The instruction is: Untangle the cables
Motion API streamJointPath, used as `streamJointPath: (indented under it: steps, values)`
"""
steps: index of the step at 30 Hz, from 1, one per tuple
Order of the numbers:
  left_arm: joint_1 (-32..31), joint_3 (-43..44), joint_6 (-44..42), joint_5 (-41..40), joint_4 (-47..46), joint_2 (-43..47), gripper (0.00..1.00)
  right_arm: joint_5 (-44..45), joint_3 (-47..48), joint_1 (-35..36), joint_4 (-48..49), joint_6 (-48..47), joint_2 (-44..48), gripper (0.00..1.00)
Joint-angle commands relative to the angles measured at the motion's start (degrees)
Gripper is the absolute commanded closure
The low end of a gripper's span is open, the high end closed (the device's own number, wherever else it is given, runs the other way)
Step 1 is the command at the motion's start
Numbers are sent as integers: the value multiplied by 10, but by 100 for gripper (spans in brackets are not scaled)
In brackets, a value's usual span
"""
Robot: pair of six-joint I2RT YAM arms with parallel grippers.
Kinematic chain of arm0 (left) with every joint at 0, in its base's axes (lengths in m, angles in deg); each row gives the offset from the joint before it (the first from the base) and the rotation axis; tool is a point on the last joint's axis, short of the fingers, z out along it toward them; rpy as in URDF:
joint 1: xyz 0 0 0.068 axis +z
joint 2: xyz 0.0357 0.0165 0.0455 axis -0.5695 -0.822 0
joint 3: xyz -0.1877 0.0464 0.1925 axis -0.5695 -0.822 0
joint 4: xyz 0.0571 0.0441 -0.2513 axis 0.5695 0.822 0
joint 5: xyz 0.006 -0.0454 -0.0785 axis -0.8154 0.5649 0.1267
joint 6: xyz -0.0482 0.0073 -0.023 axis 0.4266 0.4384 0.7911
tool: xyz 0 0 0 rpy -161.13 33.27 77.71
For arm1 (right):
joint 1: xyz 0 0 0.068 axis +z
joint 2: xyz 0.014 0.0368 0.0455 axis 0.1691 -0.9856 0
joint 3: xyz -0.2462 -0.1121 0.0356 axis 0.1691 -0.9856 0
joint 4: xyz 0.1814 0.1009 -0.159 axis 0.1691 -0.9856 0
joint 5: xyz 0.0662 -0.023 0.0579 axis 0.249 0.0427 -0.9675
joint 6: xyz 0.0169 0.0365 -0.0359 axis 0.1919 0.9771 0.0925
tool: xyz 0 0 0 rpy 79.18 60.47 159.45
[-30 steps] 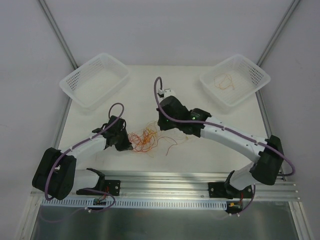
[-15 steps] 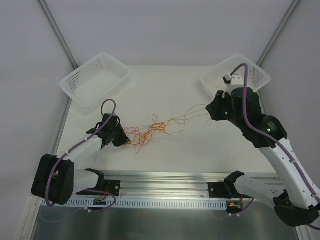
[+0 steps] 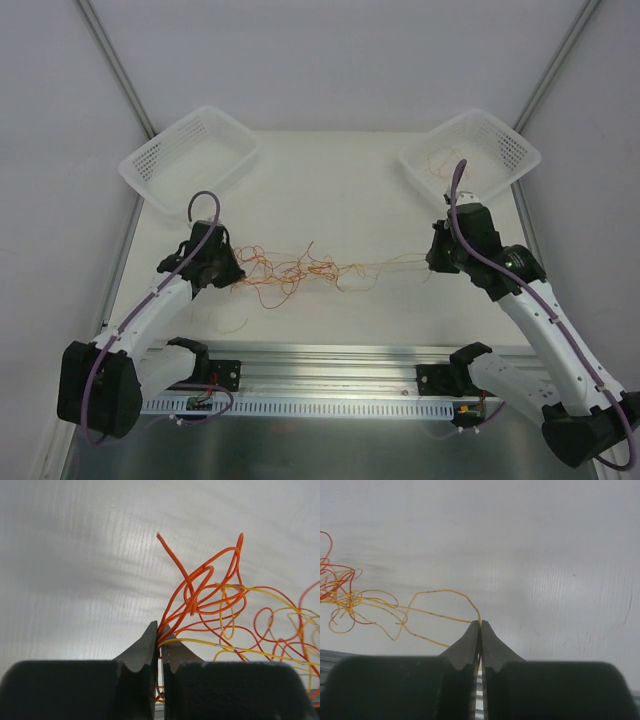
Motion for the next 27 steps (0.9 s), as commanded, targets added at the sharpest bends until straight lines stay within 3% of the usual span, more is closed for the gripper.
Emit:
streamJointPath:
  steps: [1,6,12,14,17,24,27]
  values:
    - [7,38,-75,14,33,32,100,31,-36,-13,-18,44,-4,93]
    - [-25,55,-86,126,31,39,100,-24,-51,-4,11,35,-6,56]
    - [-128,97,-101,112,26,-4,100,-146,-27,53,91,-27,-20,35]
    - [-141,103,-103,108,26,-17,100,-190,-15,86,110,-58,-47,33]
    - [-150,107,-96,117,27,-23,99,-187,3,140,132,-88,-92,32]
    - [-160,81,-59,132,27,5,82,-192,13,183,214,-43,-184,32]
    - [-159,65,-64,110,38,39,48,-172,18,205,226,-26,-208,32]
